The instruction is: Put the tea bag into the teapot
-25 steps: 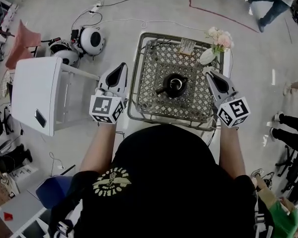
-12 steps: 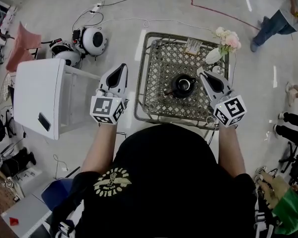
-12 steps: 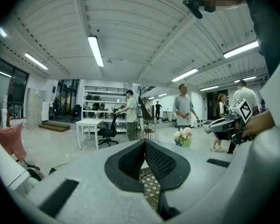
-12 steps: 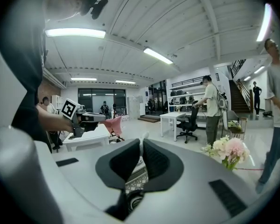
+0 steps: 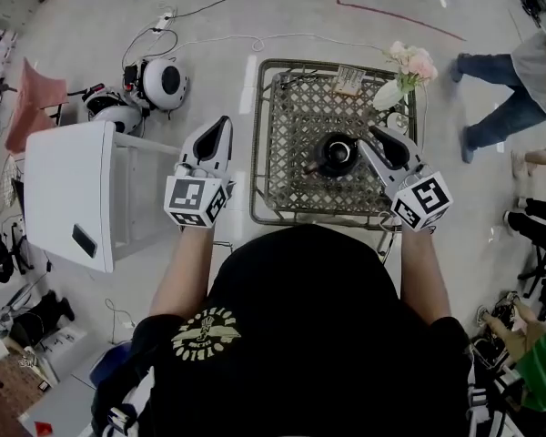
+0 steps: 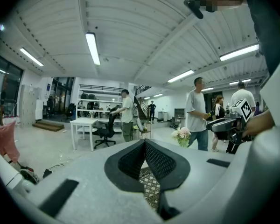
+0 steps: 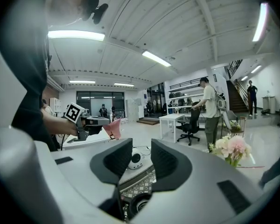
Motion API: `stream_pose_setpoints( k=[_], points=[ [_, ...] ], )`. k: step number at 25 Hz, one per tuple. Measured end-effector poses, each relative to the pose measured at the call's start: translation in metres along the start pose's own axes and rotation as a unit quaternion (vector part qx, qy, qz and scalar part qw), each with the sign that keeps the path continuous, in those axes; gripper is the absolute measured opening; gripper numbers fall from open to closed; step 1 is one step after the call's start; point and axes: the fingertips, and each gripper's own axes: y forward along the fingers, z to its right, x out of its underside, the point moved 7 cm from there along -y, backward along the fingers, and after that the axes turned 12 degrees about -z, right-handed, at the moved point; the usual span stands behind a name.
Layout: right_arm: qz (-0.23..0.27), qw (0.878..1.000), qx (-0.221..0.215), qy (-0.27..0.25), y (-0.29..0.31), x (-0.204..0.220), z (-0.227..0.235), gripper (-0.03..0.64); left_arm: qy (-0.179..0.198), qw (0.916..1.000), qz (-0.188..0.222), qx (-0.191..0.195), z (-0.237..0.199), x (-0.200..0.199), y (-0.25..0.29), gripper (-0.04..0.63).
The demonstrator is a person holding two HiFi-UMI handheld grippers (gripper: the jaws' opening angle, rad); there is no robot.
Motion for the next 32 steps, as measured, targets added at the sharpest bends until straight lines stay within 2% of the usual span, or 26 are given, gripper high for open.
stream_pose_setpoints(
  k=[7,8,9,16,24,32],
  points=[
    [0.026,0.999,0.018,0.029,-0.010,-0.005,0.000,0.112,0.004,0.9997,0.010,0.024,0.002,-0.005,0.007,-0.003],
    [0.028,0.999,0.023,0.030,-0.011,-0.005,0.000,0.086,0.005,0.9996,0.012,0.025,0.003,-0.005,0.008,-0.002],
    [0.026,0.999,0.029,0.029,-0.012,-0.005,0.001,0.009,0.006,0.9995,0.013,0.027,0.003,-0.005,0.009,-0.002],
    [0.017,0.998,0.049,0.044,-0.016,-0.006,-0.001,0.009,0.011,0.9986,0.012,0.049,0.011,-0.005,0.014,-0.003],
    [0.014,0.997,0.072,0.036,-0.027,-0.006,0.003,0.009,0.009,0.9978,0.019,0.063,0.015,-0.009,0.025,-0.003],
    [0.020,0.994,0.107,0.033,-0.063,-0.006,0.024,0.009,0.020,0.9953,0.021,0.093,0.046,-0.019,0.046,-0.003]
  ],
)
